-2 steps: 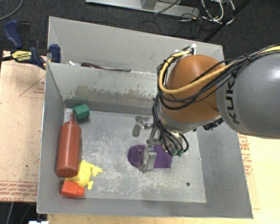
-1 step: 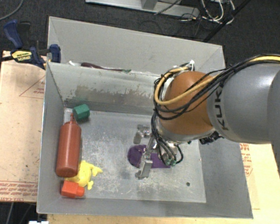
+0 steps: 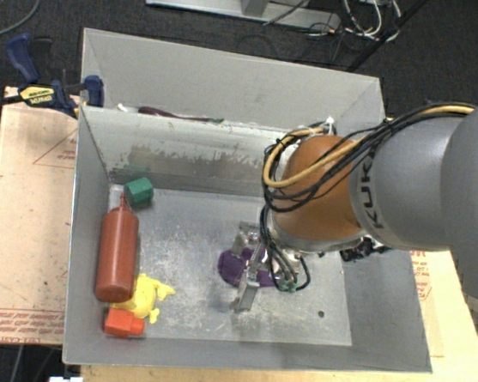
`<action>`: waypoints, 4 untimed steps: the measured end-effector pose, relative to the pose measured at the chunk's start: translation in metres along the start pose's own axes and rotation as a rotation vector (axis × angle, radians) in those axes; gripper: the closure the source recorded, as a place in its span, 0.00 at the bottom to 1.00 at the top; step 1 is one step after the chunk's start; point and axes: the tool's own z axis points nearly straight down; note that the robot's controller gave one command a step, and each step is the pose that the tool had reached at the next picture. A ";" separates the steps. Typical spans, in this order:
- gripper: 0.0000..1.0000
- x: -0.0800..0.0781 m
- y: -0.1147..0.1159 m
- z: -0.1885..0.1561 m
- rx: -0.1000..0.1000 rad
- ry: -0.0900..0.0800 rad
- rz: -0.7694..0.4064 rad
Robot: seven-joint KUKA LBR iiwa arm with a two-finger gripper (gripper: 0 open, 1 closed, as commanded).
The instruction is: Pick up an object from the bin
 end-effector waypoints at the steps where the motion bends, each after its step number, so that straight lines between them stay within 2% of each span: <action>1: 1.00 -0.029 -0.067 0.021 -0.002 -0.012 -0.044; 4: 1.00 -0.033 -0.073 0.017 -0.004 -0.014 -0.051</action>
Offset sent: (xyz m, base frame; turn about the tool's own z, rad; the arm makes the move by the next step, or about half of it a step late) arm 0.0000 0.0000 0.0000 0.0000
